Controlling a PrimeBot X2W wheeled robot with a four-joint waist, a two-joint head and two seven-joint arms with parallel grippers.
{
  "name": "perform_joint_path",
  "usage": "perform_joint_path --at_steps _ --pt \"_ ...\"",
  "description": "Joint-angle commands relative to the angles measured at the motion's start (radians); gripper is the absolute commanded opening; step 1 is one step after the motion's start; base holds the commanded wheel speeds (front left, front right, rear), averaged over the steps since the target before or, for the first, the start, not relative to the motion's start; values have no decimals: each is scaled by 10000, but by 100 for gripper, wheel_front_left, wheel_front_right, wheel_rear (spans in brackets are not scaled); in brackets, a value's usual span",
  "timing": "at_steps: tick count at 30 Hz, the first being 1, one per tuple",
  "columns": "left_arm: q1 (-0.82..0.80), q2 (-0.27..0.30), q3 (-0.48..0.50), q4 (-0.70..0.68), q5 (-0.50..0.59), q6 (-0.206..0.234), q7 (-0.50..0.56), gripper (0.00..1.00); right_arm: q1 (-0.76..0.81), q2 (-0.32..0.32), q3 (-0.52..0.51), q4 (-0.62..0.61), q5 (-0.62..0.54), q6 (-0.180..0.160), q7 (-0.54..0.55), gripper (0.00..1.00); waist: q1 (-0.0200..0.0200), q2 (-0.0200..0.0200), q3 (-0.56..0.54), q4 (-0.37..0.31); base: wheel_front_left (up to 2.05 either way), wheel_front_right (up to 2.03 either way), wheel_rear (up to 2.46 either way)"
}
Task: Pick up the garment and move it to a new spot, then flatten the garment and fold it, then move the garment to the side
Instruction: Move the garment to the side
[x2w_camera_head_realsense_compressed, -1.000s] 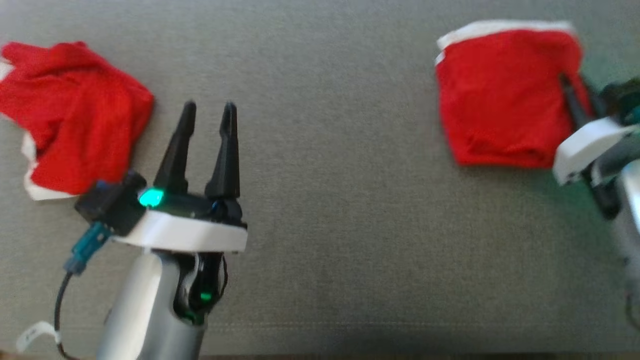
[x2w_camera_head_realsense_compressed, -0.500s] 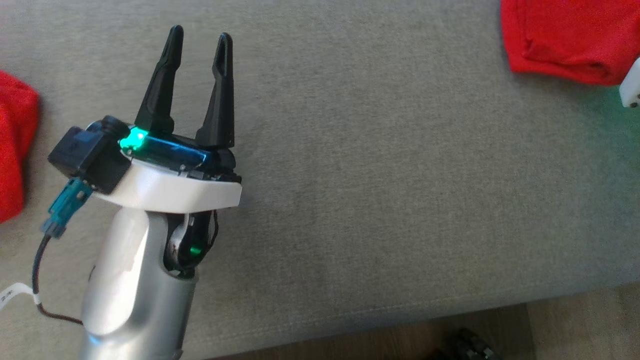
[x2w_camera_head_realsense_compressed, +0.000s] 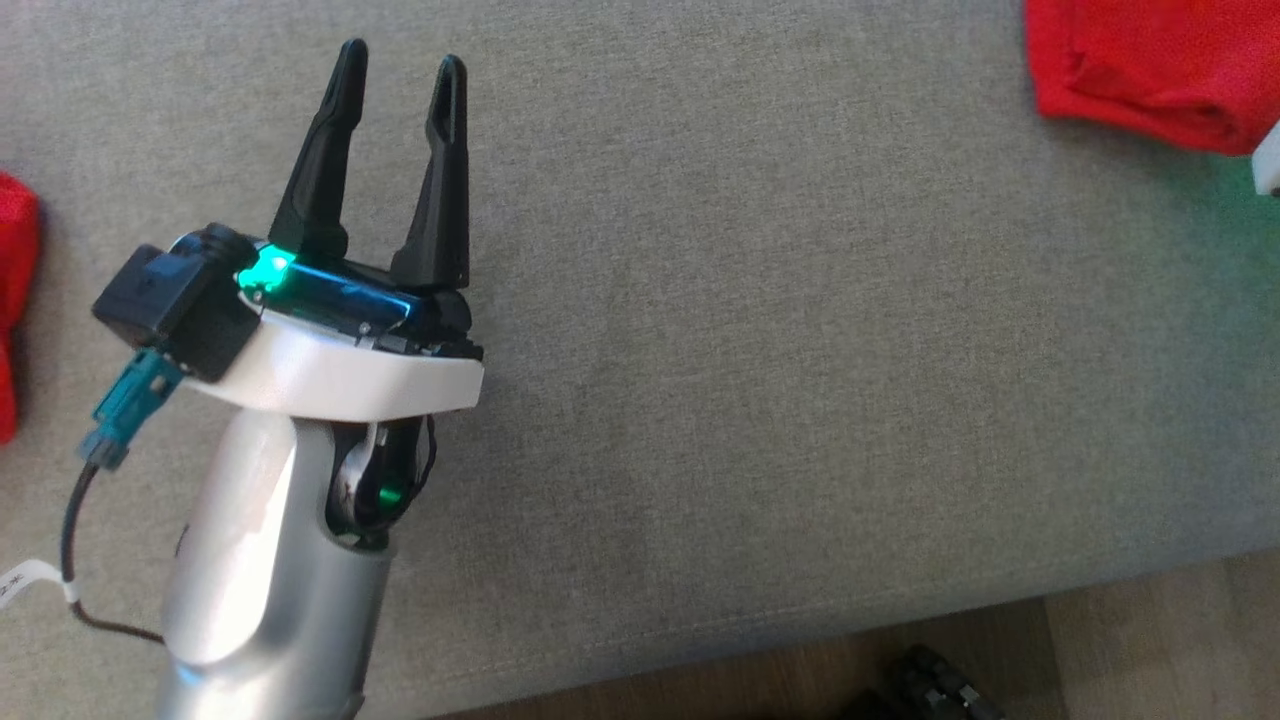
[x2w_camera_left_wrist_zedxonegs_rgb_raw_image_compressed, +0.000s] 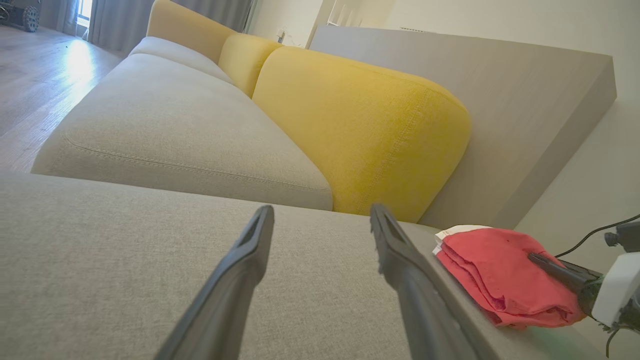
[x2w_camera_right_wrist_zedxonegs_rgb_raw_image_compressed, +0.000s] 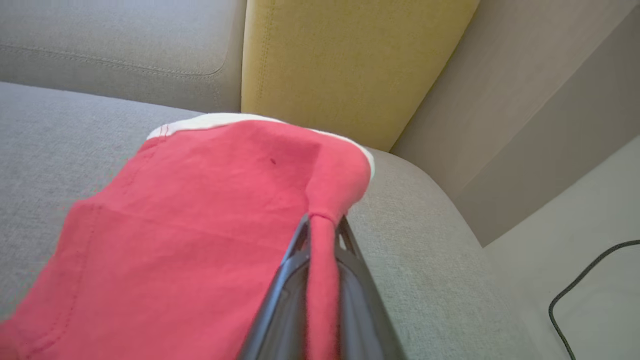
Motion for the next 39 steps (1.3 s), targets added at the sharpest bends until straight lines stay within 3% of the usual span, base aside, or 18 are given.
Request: perform_joint_path --at_steps 1,7,8,9,10,11,21,29,35,39 --pt "-29 70 303 -335 17 -48 -49 100 -2 -57 -116 -347 -52 -9 32 0 0 0 -34 32 0 0 0" --pt "42 70 275 -340 -70 -25 -49 100 58 156 -603 -317 -497 -9 47 0 0 0 -126 143 0 0 0" --pt "55 70 277 -338 -78 -19 -49 100 63 178 -640 -326 -554 -9 11 29 0 0 -142 157 0 0 0" --pt "70 70 283 -334 -87 -14 -49 100 62 212 -679 -339 -594 -9 -53 93 0 0 -167 174 0 0 0" --pt "70 70 283 -334 -87 -14 -49 100 62 212 -679 -339 -594 -9 -53 93 0 0 -167 174 0 0 0" --pt "89 70 291 -322 -99 -10 -49 100 55 300 -758 -321 -553 -9 -61 100 0 0 -209 187 0 0 0" --pt "510 70 281 -218 -459 156 -49 100 31 731 -707 -860 -863 -9 -67 100 0 0 -1128 522 0 0 0" --pt "927 70 297 -233 -890 456 -49 100 546 1422 566 -1977 -310 -9 -416 100 0 0 -2327 1247 0 0 0" --pt "1421 70 424 -236 -985 682 -49 100 1621 1865 1651 -2587 360 -9 -970 100 0 0 -3230 1769 0 0 0" --pt "1822 70 543 -233 -987 810 -49 100 2566 2259 1839 -2755 643 -9 -1254 100 0 0 -3725 2054 0 0 0"
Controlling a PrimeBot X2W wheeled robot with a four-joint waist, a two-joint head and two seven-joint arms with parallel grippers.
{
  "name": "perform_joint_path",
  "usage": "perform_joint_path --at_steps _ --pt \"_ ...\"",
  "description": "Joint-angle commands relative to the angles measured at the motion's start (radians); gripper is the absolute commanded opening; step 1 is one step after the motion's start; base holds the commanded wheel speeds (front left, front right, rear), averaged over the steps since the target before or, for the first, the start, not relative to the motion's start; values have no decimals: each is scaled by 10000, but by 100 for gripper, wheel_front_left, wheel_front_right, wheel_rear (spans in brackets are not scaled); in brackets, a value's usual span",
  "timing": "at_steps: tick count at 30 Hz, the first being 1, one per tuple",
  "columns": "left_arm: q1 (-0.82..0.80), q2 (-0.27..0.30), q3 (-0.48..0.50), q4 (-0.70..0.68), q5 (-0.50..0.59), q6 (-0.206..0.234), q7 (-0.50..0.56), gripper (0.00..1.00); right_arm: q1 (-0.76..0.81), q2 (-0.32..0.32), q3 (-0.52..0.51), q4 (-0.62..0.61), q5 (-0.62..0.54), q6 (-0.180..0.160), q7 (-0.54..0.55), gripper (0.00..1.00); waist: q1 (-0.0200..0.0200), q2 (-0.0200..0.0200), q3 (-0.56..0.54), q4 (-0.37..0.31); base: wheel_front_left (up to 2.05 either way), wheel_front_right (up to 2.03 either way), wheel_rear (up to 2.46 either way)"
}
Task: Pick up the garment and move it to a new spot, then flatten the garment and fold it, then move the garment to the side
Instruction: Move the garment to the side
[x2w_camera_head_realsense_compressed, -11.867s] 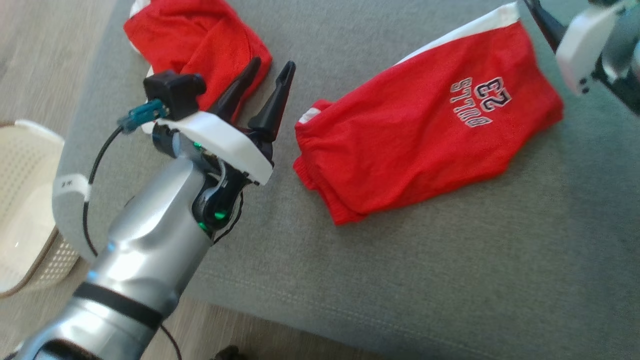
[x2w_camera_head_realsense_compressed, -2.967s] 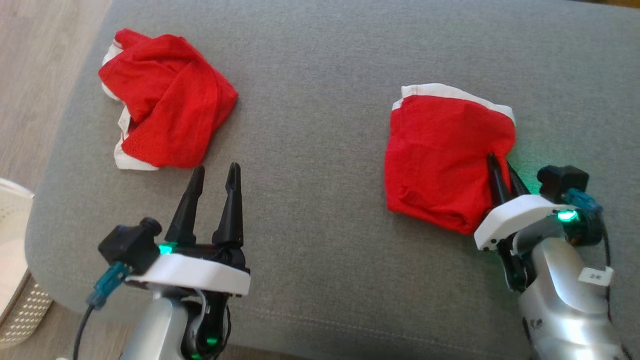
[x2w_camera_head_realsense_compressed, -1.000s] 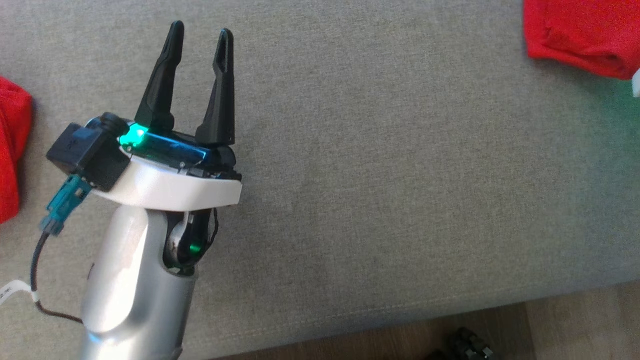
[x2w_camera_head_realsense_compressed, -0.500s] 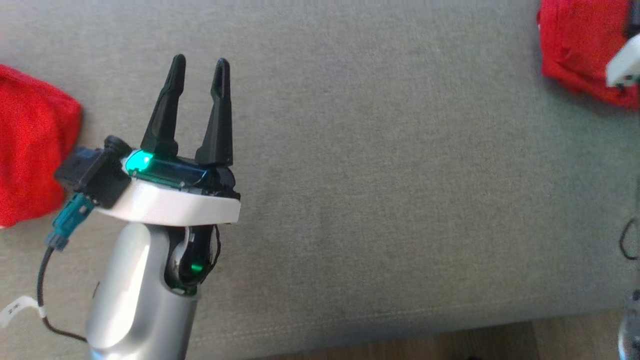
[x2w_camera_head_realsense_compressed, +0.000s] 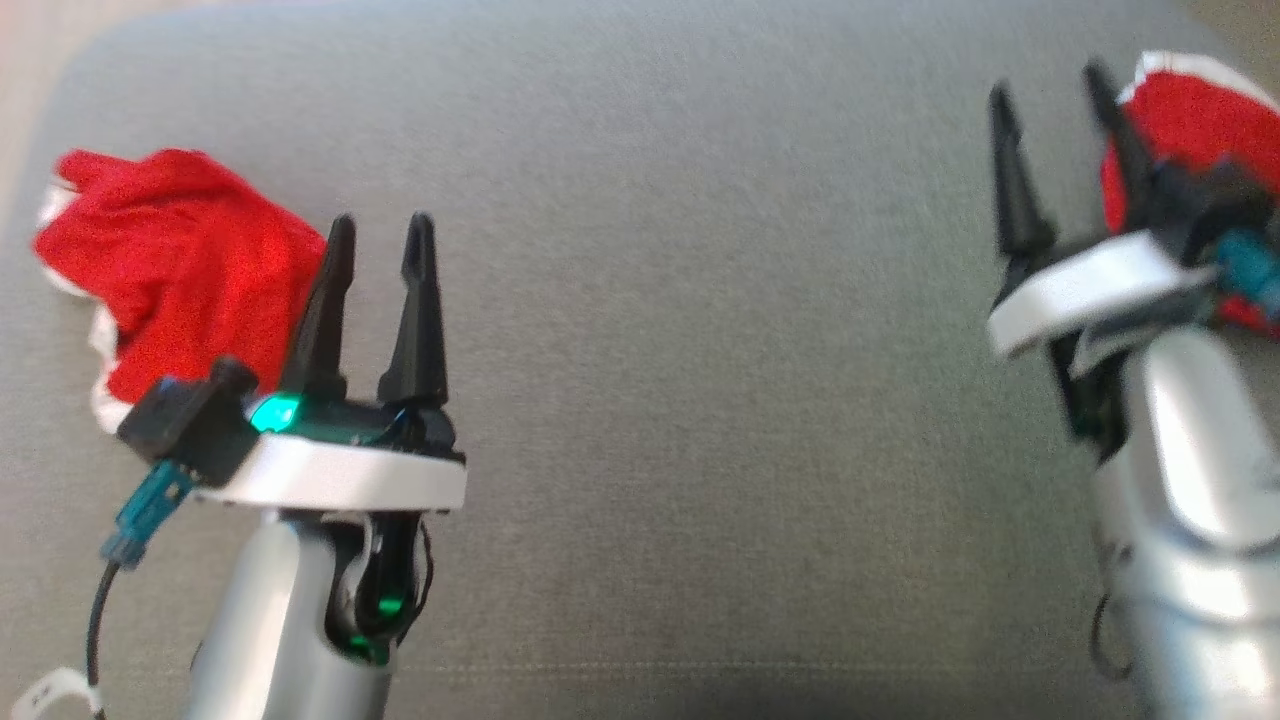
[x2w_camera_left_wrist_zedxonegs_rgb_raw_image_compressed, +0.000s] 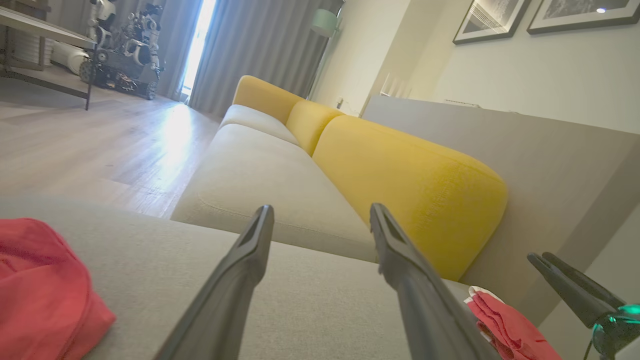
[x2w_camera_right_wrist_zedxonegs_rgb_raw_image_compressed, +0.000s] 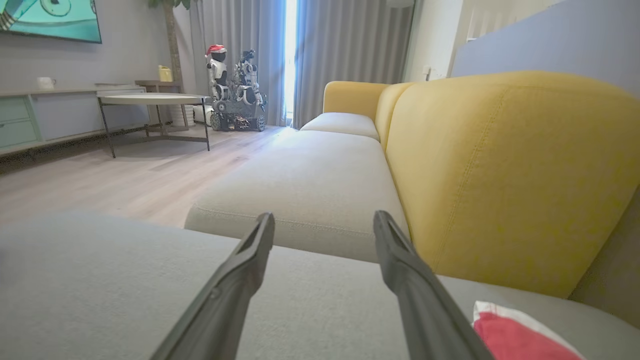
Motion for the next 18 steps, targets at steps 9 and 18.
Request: perform_joint_path --at_steps 9,18 --pt "715 70 545 -188 181 136 -49 100 2022 914 -218 -774 -32 -9 -1109 100 0 0 -923 704 0 0 0" --pt "1257 70 440 256 485 167 -49 100 2911 1018 131 -784 255 -9 -1467 100 0 0 -1252 802 0 0 0"
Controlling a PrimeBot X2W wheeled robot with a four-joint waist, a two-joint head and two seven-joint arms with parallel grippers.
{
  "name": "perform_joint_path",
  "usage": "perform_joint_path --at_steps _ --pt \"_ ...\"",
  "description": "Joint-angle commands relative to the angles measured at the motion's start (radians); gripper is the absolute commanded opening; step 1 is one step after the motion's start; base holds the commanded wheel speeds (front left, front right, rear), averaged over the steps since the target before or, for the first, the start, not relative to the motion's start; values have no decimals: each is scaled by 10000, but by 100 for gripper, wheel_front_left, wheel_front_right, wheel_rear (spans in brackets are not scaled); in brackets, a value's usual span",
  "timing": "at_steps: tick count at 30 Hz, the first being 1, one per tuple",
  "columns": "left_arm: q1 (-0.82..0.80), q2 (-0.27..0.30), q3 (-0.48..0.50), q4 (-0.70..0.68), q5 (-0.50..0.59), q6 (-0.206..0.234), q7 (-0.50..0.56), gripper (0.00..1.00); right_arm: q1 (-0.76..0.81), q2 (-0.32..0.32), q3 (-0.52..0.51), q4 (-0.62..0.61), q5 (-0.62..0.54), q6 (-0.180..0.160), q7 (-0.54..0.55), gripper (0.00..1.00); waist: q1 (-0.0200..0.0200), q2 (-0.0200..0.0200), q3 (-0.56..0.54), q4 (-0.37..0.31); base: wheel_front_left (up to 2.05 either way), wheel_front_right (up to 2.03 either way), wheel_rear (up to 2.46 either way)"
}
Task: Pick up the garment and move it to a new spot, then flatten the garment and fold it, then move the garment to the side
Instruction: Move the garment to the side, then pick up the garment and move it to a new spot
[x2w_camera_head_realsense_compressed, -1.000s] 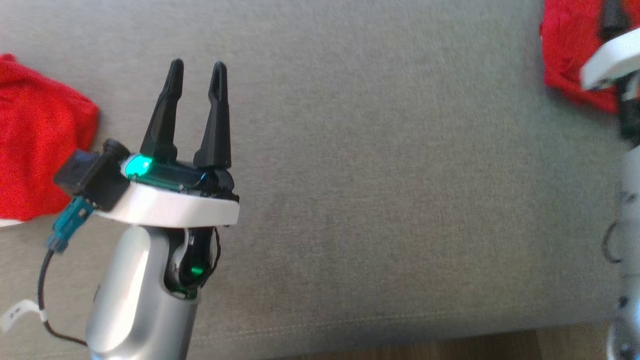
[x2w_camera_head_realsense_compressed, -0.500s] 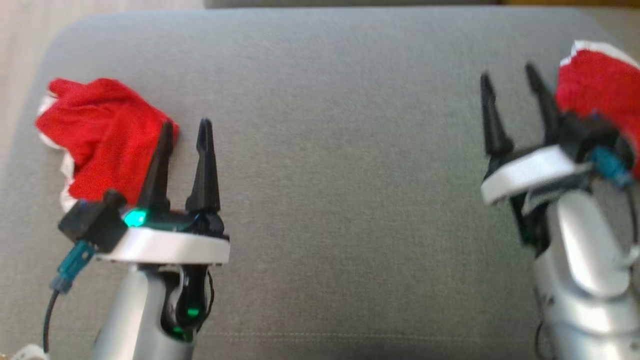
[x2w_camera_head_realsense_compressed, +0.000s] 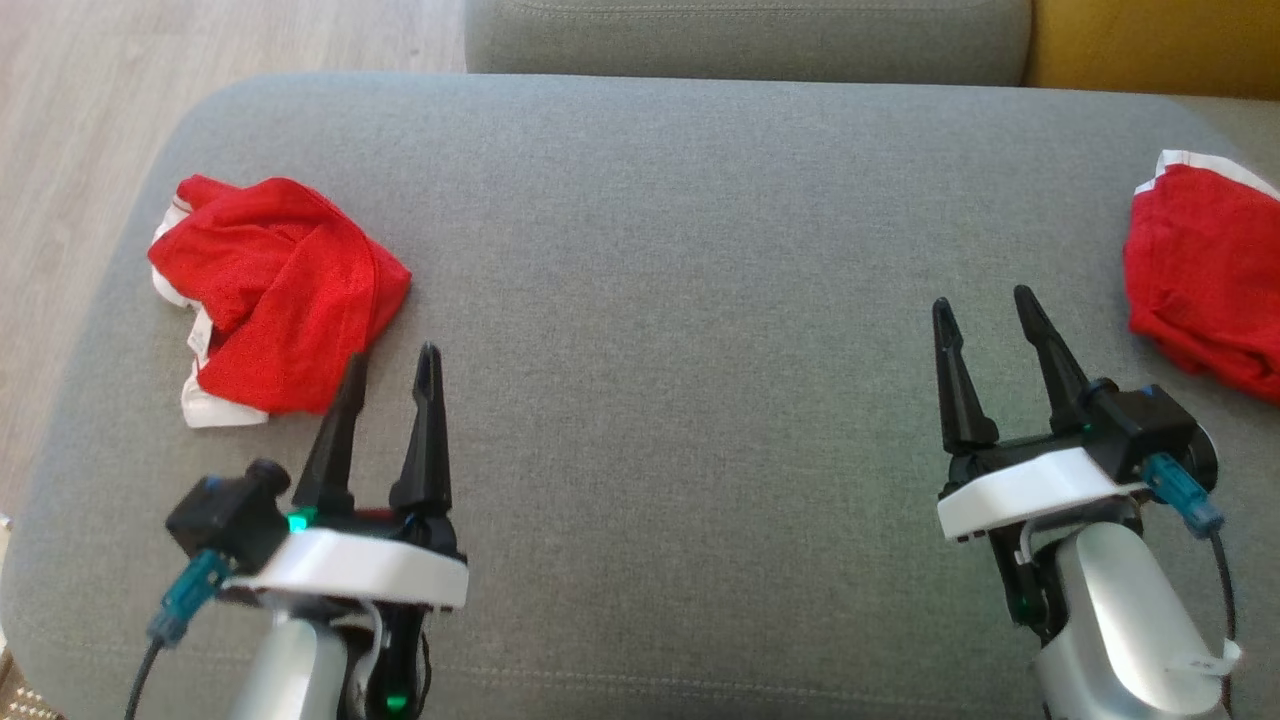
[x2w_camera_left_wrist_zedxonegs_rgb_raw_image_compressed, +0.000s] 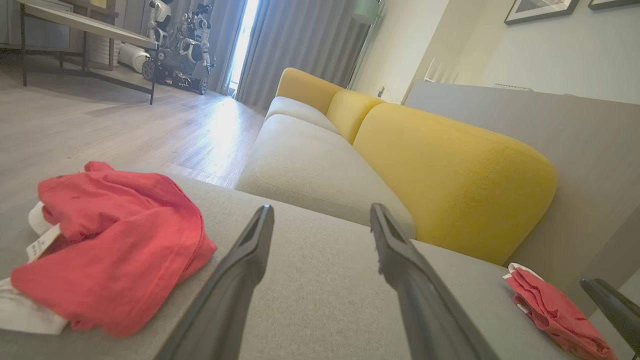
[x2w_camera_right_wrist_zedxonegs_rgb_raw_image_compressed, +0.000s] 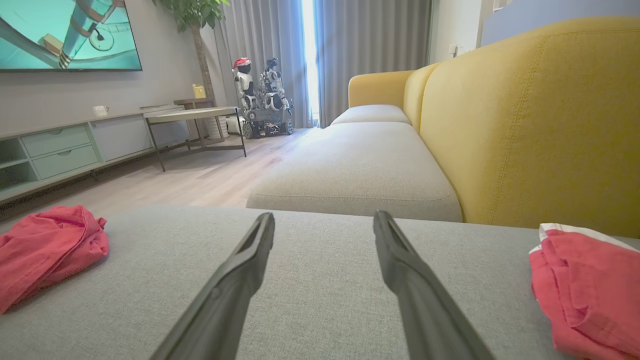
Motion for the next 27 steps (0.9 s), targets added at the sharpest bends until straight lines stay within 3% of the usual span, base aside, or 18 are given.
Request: perform_joint_path --at_steps 1,27 --pt "-227 33 289 -305 28 29 -51 100 -241 79 216 -385 42 -9 -170 100 1 -1 -14 5 0 0 0" --pt "-47 33 315 -237 55 13 -51 100 41 83 202 -401 204 -9 -283 100 1 -1 -17 -120 0 0 0"
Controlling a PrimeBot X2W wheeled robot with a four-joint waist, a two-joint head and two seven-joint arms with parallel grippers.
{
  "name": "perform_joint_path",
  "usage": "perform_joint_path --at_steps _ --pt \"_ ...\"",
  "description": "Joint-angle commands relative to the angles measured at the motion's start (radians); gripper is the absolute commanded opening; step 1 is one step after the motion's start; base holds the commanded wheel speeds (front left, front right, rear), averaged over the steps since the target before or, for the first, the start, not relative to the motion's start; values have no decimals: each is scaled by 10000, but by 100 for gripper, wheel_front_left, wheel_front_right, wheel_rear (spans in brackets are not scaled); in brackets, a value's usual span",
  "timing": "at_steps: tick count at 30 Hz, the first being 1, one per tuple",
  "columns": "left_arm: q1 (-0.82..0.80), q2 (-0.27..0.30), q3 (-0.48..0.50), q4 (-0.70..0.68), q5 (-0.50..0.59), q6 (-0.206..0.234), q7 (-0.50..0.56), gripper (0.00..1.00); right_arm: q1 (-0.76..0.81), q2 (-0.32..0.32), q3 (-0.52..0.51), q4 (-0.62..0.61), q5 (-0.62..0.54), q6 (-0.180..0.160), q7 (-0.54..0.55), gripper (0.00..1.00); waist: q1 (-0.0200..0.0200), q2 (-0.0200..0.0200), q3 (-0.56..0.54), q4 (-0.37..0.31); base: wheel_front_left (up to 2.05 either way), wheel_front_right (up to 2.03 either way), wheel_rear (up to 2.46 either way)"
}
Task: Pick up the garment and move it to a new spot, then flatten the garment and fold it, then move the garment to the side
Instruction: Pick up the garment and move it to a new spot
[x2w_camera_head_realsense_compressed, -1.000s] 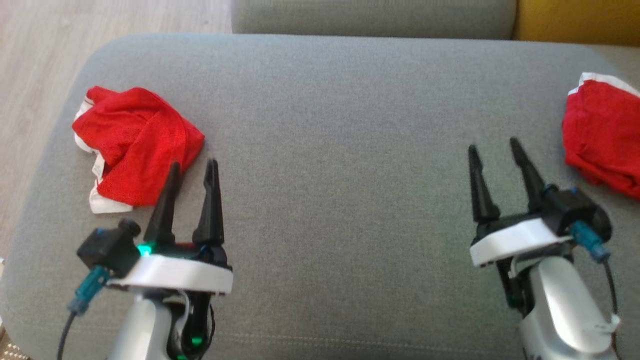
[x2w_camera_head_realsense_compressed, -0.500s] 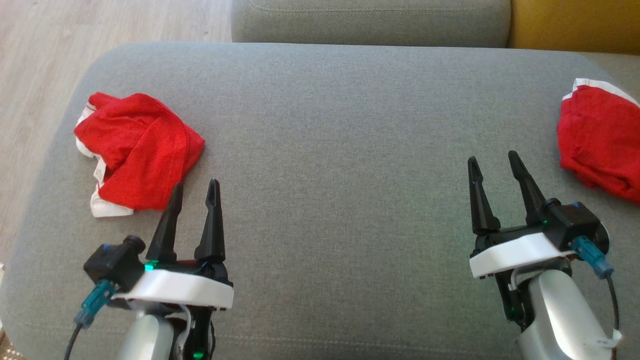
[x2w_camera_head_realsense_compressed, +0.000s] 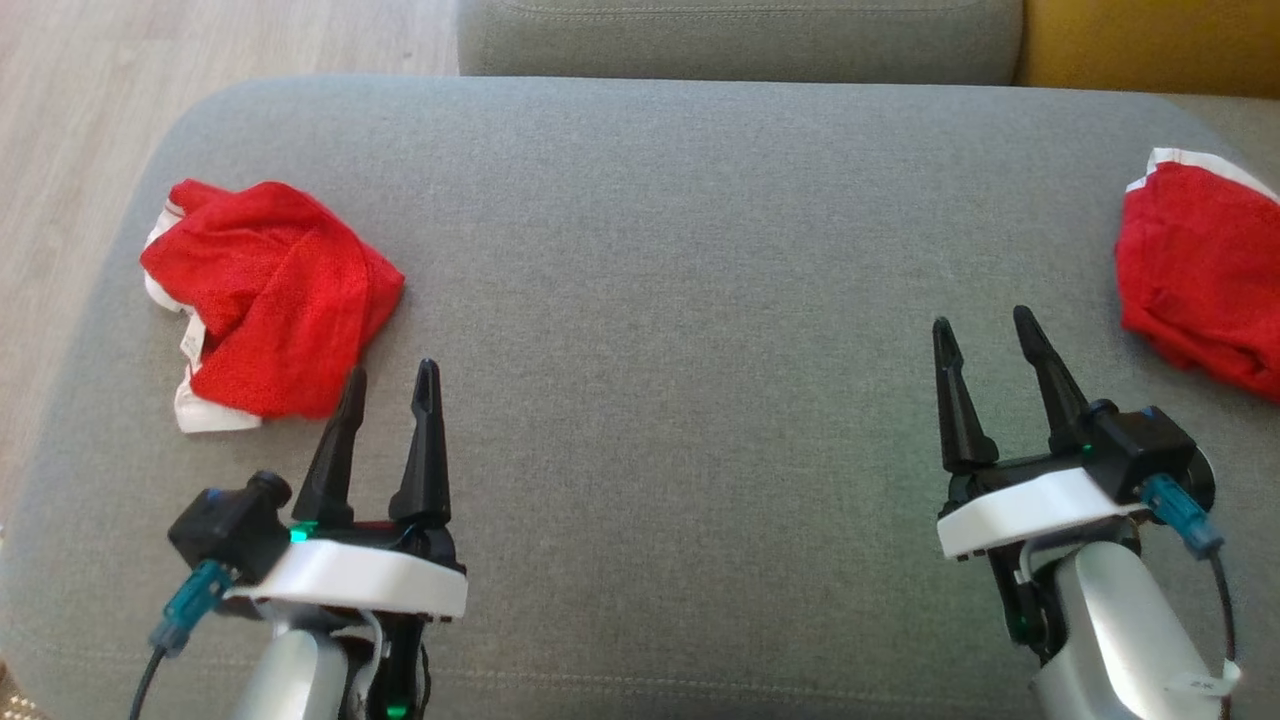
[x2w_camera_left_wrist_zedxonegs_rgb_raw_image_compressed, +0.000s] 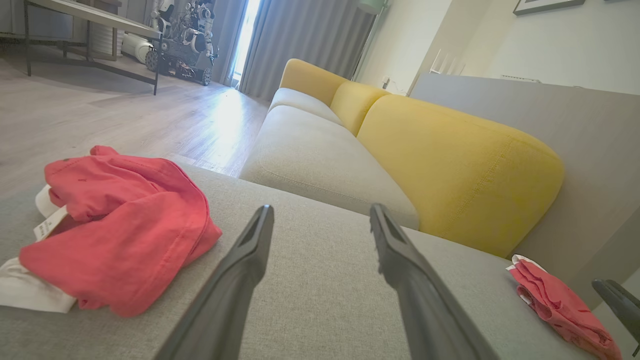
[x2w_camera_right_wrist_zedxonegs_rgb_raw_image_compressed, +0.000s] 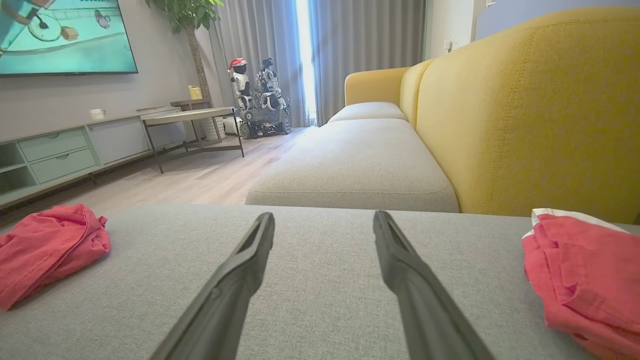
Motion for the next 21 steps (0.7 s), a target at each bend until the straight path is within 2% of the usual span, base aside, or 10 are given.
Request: perform_joint_path --at_steps 1,14,21 --pt "-302 29 291 -249 78 -75 -51 100 -327 54 168 -293 63 -9 -109 100 1 0 -3 -44 0 0 0" --pt "-395 29 7 129 154 -159 -51 100 -254 54 -171 -195 89 -9 -110 100 1 0 37 -256 0 0 0" --pt "-528 29 136 -20 135 -122 -51 100 -273 54 -13 -263 139 -9 -110 100 1 0 162 187 0 0 0"
